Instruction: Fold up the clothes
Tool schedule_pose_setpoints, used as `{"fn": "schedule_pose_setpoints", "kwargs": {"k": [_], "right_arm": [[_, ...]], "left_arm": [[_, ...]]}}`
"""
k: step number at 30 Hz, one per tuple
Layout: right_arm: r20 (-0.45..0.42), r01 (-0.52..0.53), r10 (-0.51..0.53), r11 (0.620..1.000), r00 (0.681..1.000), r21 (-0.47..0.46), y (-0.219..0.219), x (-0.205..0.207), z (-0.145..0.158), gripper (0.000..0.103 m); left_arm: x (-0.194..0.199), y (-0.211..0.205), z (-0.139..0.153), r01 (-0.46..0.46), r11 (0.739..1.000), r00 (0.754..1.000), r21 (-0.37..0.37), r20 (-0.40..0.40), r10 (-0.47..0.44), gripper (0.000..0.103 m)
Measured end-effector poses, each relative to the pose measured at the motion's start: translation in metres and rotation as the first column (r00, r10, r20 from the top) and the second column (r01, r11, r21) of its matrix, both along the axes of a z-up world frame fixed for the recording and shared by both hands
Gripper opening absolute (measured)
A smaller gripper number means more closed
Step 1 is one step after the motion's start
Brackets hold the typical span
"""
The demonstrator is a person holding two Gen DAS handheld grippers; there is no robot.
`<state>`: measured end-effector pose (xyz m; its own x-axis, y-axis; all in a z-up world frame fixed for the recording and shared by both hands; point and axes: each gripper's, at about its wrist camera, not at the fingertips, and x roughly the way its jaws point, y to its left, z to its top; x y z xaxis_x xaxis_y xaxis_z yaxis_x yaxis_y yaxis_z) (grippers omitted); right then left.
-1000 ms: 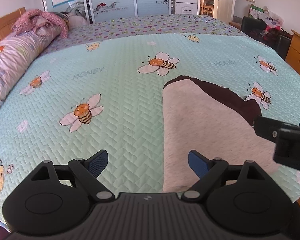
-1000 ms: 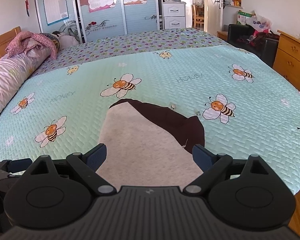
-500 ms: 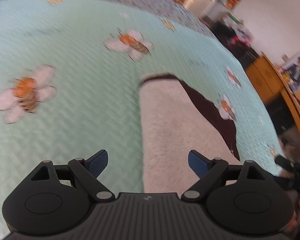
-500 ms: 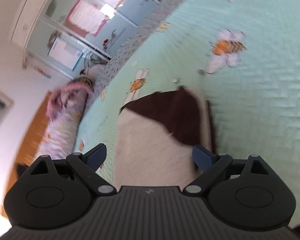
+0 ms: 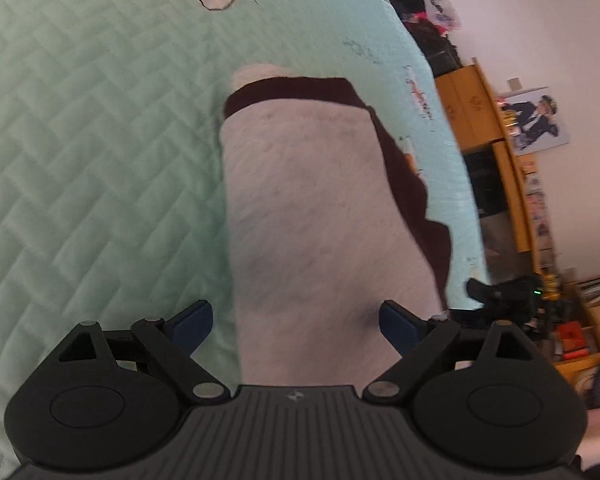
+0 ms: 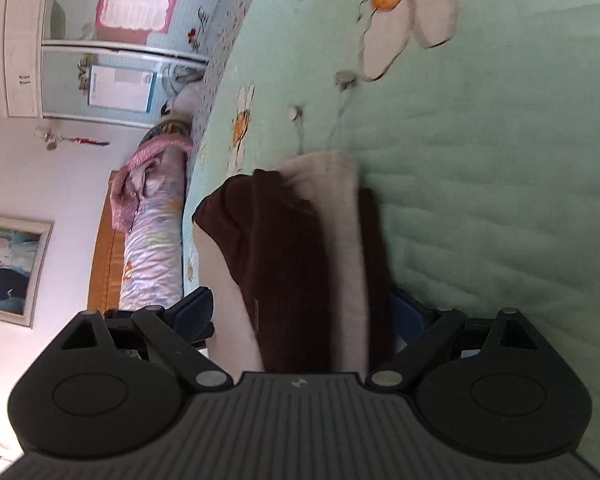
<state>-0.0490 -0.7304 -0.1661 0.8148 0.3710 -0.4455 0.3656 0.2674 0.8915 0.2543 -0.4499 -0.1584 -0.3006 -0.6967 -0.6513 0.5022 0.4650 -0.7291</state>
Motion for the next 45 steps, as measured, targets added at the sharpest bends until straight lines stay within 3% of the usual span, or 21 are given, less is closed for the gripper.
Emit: {"fn": "schedule_pose_setpoints", "kwargs": {"k": [6, 8, 10, 13, 16, 21, 26, 31, 35, 38, 45], "right_arm": [[-0.043, -0.027, 0.025, 0.998, 0.999, -0.053, 0.014, 0.02, 0.007, 0.091], [-0.081, -0.013, 0.008, 0.998, 0.997, -0.062, 0.016, 0.022, 0.008, 0.081], [-0.116, 0.021, -0.024, 0.999, 0.993, -0.03, 0.017, 0.022, 0.005, 0.053], [-0.159, 0.053, -0.057, 0.998, 0.986, -0.028, 0.028, 0.026, 0.006, 0.041], [-0.199, 0.06, -0.072, 0.996, 0.977, -0.066, 0.036, 0.032, 0.018, 0.037], [-0.23, 0.061, -0.088, 0.991, 0.969, -0.123, 0.045, 0.041, 0.051, 0.034], [-0.203, 0.081, -0.123, 0.976, 0.971, -0.204, 0.049, 0.042, 0.104, 0.033], [-0.153, 0.169, -0.216, 0.948, 0.964, -0.271, 0.039, 0.01, 0.169, 0.033], [-0.08, 0.254, -0.292, 0.916, 0.953, -0.31, -0.002, -0.031, 0.211, 0.033], [-0.033, 0.308, -0.336, 0.895, 0.941, -0.322, -0.053, -0.065, 0.226, 0.033], [0.008, 0.399, -0.428, 0.835, 0.904, -0.379, -0.2, -0.147, 0.236, 0.033]], "left_arm": [[-0.017, -0.022, 0.002, 0.045, 0.999, 0.999, 0.022, 0.008, -0.045, 0.085], [-0.02, -0.027, 0.005, 0.046, 0.997, 0.998, 0.058, 0.03, -0.048, 0.08], [-0.02, -0.029, 0.008, 0.029, 0.995, 0.999, 0.09, 0.025, -0.032, 0.07], [-0.02, -0.034, 0.016, 0.013, 0.99, 0.999, 0.137, 0.03, -0.017, 0.056], [-0.023, -0.041, 0.026, 0.004, 0.983, 0.999, 0.181, 0.05, -0.013, 0.047], [-0.025, -0.046, 0.049, -0.01, 0.976, 0.996, 0.216, 0.088, -0.009, 0.042], [-0.019, -0.045, 0.088, 0.003, 0.989, 0.995, 0.149, 0.103, -0.019, 0.042], [-0.03, -0.076, 0.154, 0.082, 0.992, 0.981, 0.091, 0.168, -0.097, 0.042], [-0.055, -0.132, 0.195, 0.161, 0.986, 0.957, 0.044, 0.239, -0.167, 0.042], [-0.085, -0.197, 0.212, 0.206, 0.978, 0.934, 0.025, 0.293, -0.205, 0.043], [-0.151, -0.363, 0.202, 0.28, 0.96, 0.911, -0.005, 0.316, -0.264, 0.043]]}}
